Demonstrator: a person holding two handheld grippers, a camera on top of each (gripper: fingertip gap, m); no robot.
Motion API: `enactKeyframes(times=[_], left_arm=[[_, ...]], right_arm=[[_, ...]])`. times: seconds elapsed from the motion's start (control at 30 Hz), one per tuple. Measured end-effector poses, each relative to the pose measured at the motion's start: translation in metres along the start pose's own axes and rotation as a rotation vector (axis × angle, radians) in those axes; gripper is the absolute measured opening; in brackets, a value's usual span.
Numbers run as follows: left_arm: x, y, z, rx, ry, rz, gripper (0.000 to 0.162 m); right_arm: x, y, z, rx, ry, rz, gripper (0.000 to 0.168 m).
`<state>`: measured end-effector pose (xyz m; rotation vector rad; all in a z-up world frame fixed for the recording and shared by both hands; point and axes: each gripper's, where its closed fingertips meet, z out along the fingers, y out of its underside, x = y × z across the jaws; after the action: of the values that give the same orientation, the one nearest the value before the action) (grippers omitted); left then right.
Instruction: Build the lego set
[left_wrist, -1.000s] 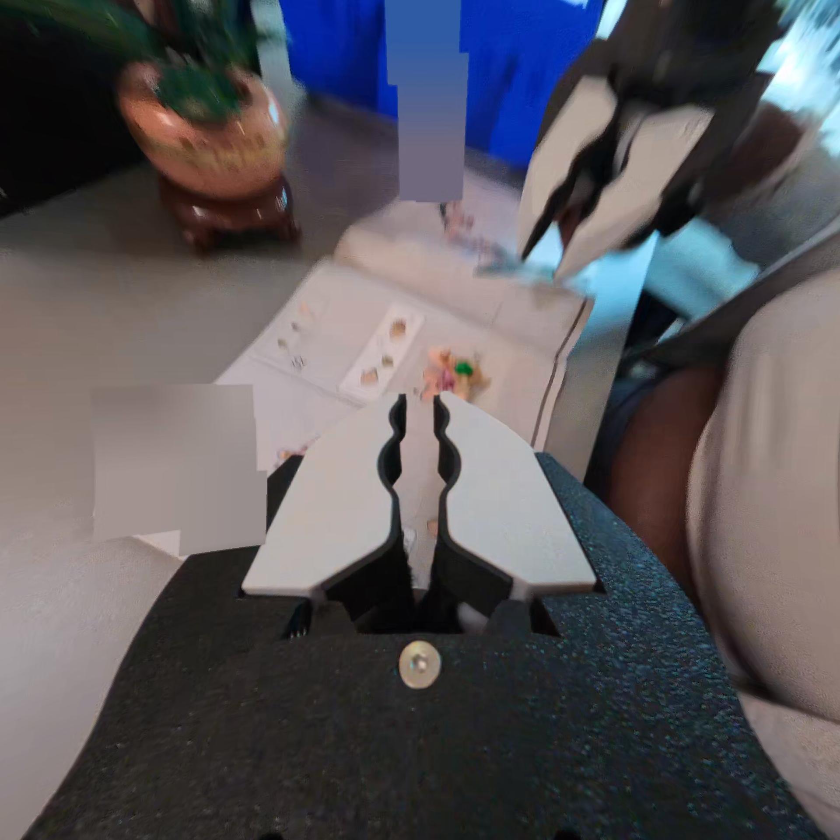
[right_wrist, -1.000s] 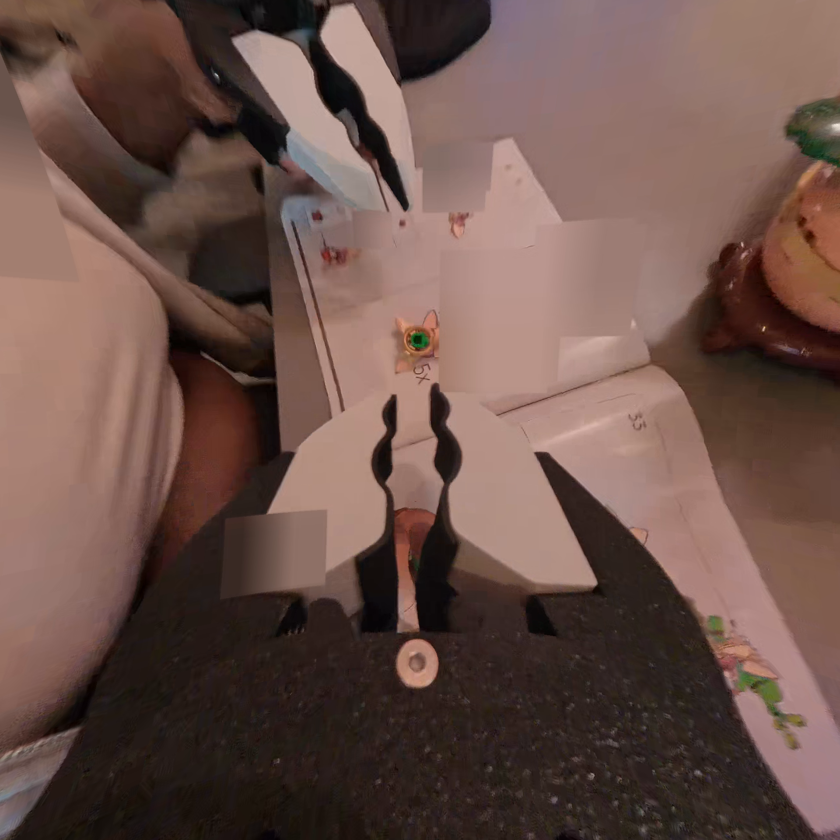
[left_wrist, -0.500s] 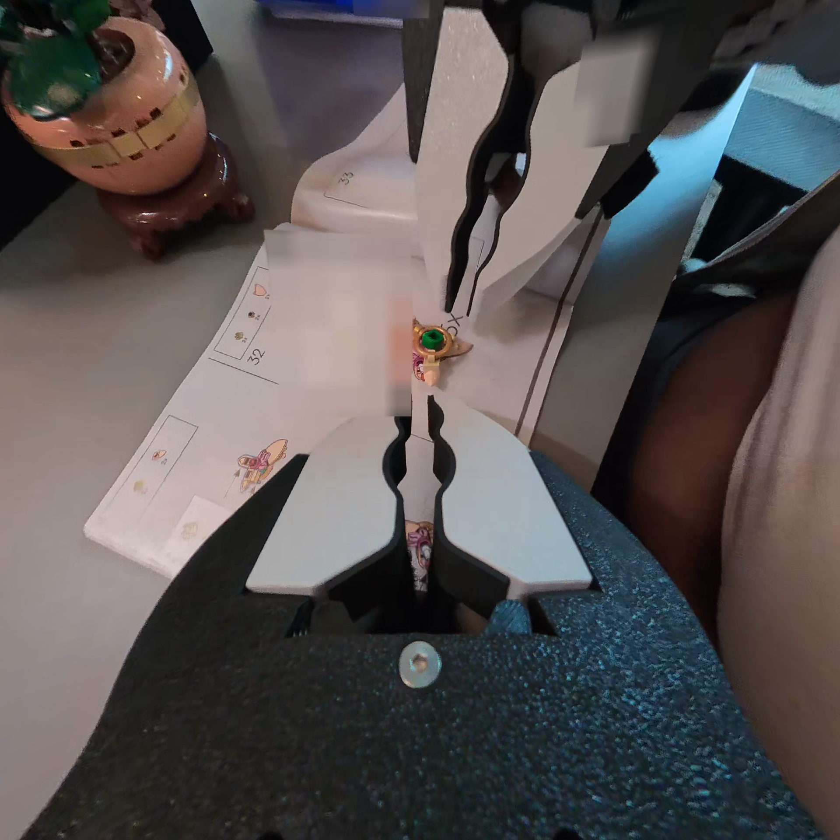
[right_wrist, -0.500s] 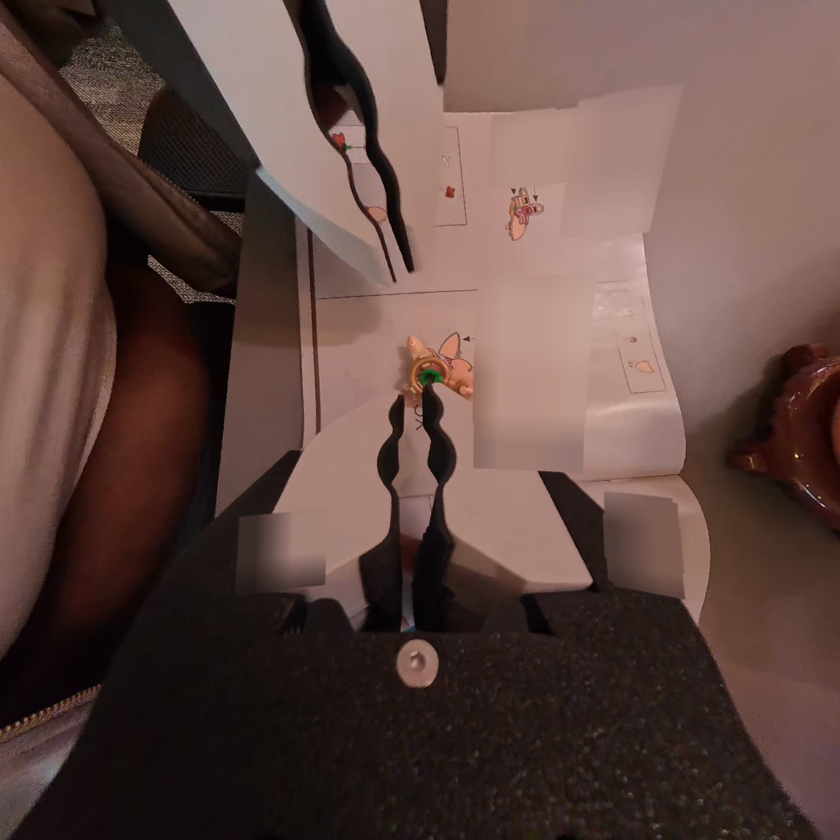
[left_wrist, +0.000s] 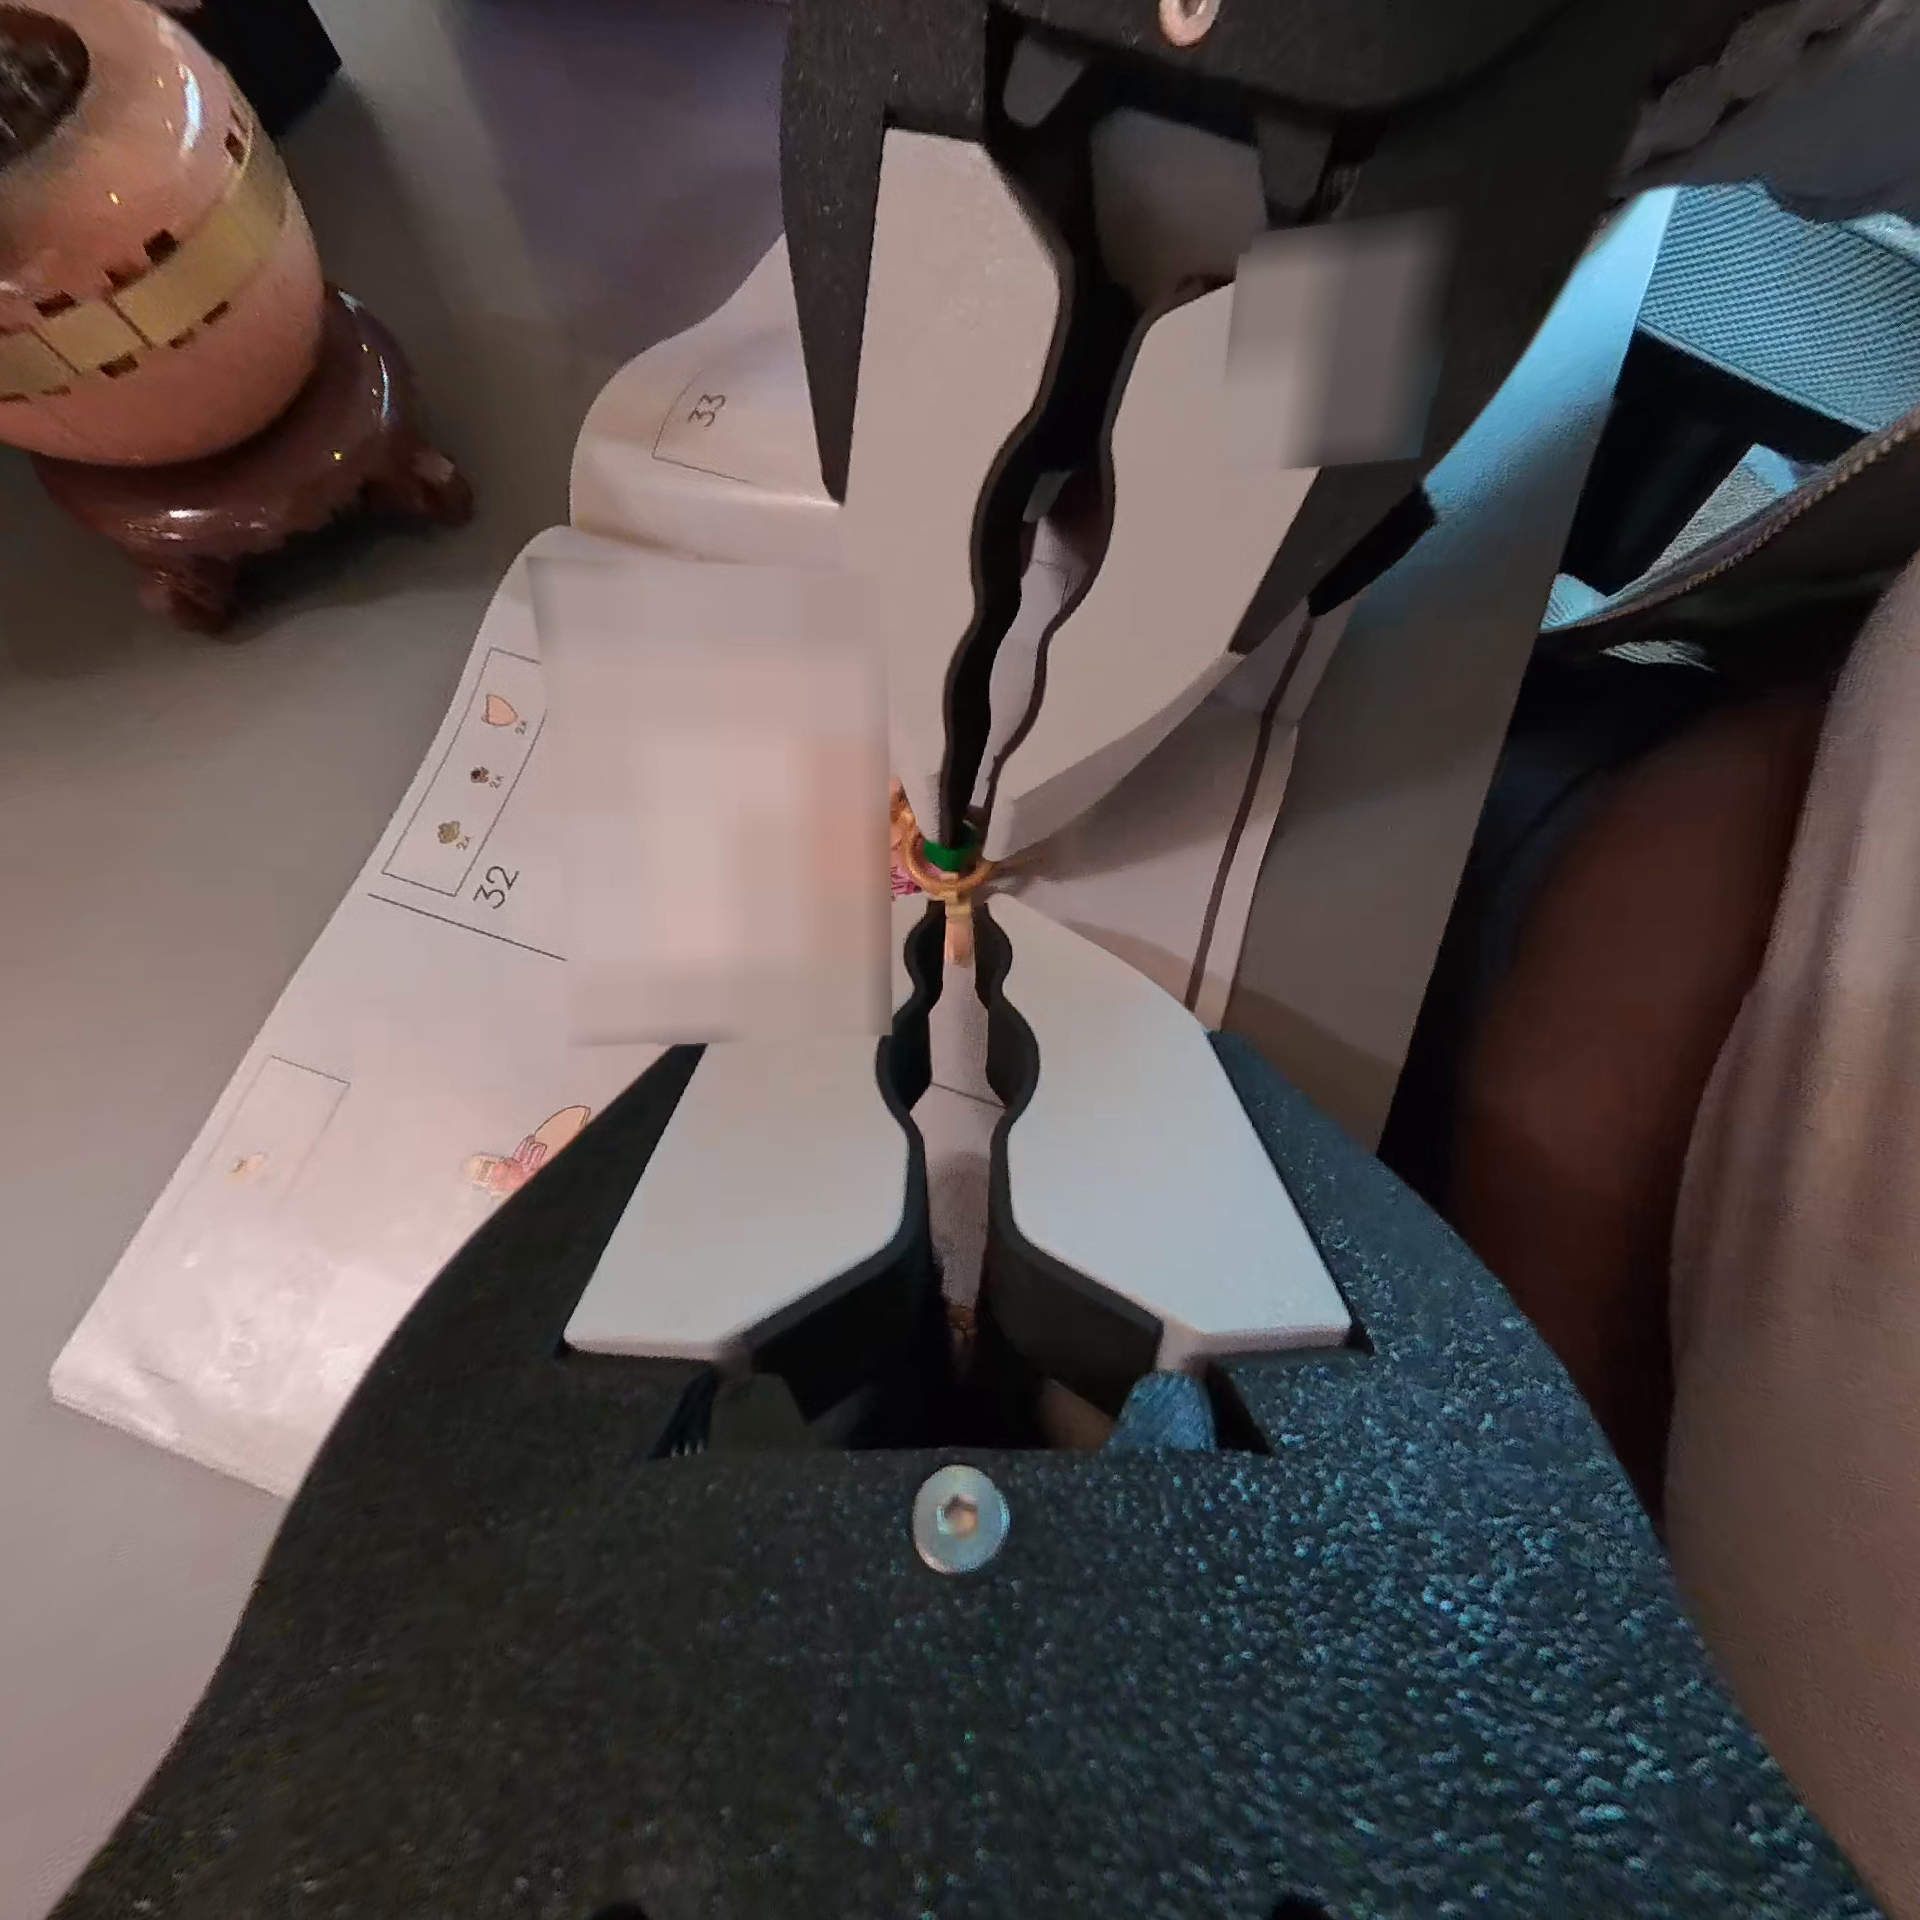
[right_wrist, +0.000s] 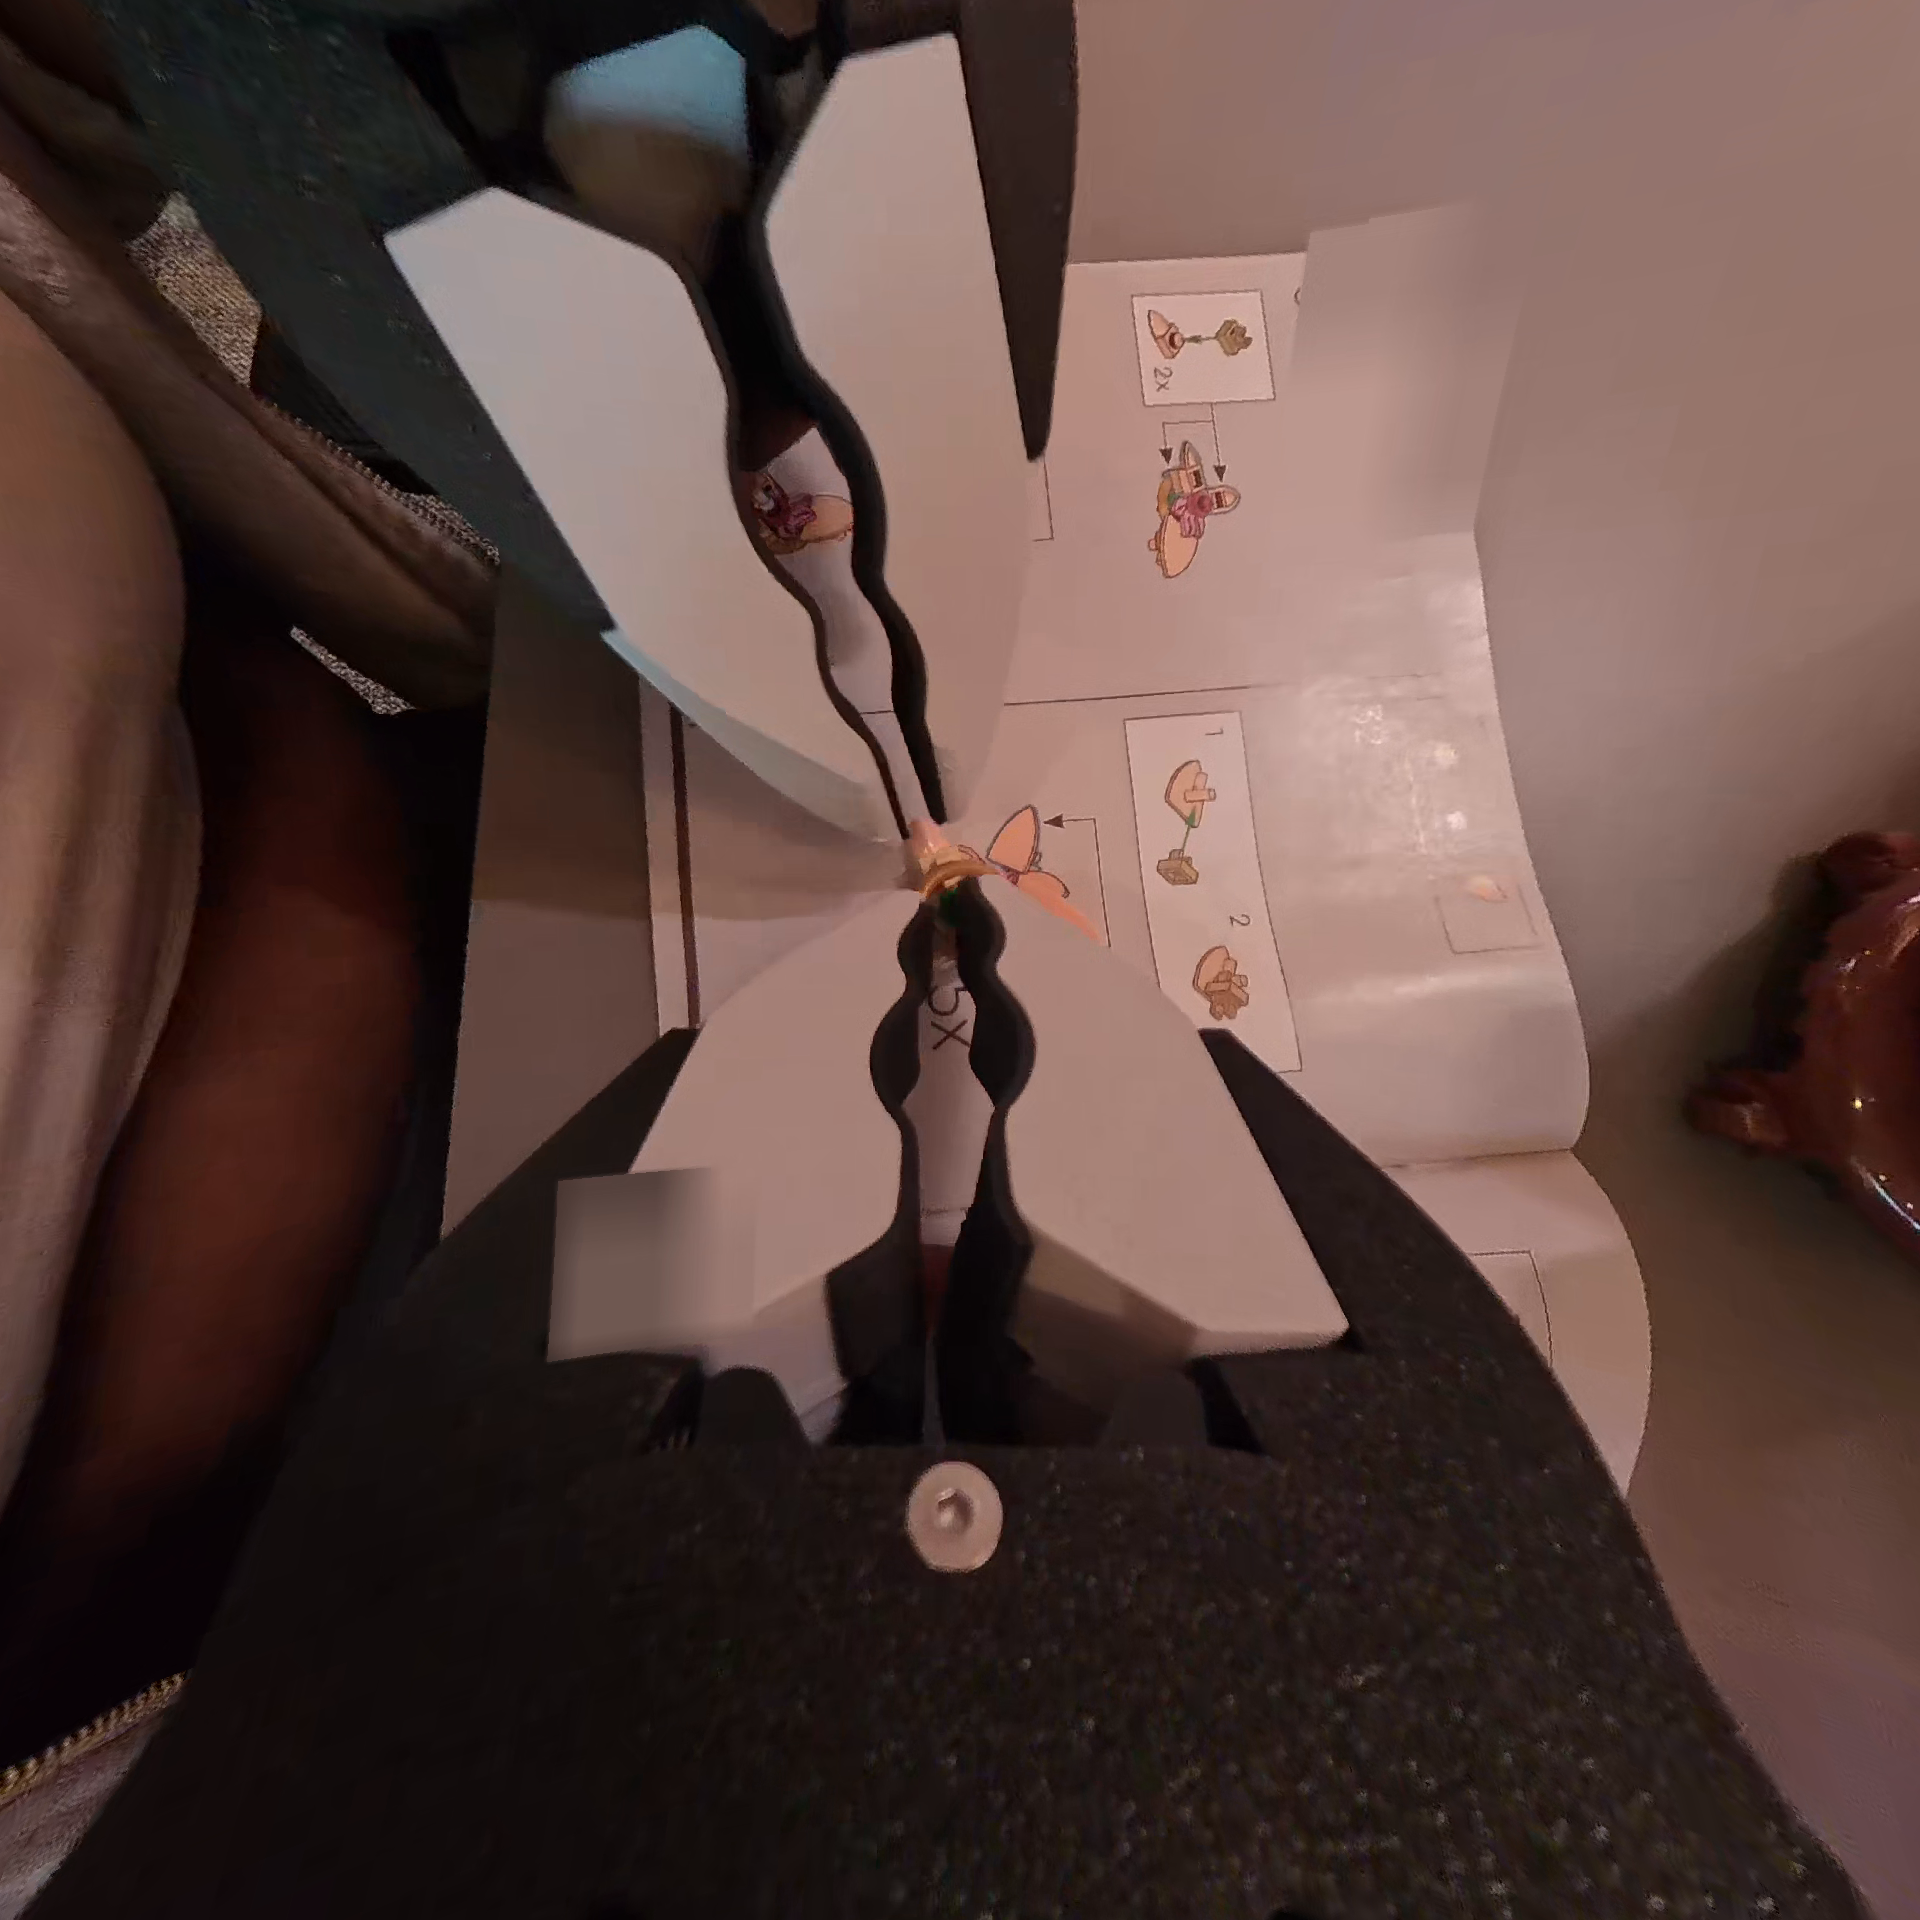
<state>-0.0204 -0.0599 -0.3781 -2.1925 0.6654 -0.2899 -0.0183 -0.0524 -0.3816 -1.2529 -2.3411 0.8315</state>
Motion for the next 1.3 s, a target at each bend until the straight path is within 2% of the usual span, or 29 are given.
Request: enactKeyframes(times=[0.17,0.53,0.73,0.93,1.13,1.3], left_arm=[[-0.001,0.012,0.008,-0.036,0.029,-0.041,0.004],[-0.002,0.009,0.008,-0.014,0.05,-0.075,0.003],[-0.003,0.009,0.008,-0.013,0.049,-0.079,0.003],[-0.006,0.008,0.006,-0.001,0.052,-0.119,0.003],[-0.009,-0.002,0.001,0.047,0.052,-0.134,0.003],[-0.007,0.003,0.008,0.004,0.051,-0.117,0.003]], right_arm=[[-0.002,-0.002,0.003,-0.043,-0.02,-0.011,0.005],[0.001,-0.002,0.004,-0.088,-0.042,0.073,0.004],[-0.001,-0.001,0.002,-0.127,-0.047,0.038,0.009],[0.021,-0.011,-0.018,0.053,0.105,0.04,0.0],[0.016,-0.006,-0.003,0.05,0.073,0.044,0.0],[0.014,-0.005,0.005,0.041,0.024,0.085,0.0]])
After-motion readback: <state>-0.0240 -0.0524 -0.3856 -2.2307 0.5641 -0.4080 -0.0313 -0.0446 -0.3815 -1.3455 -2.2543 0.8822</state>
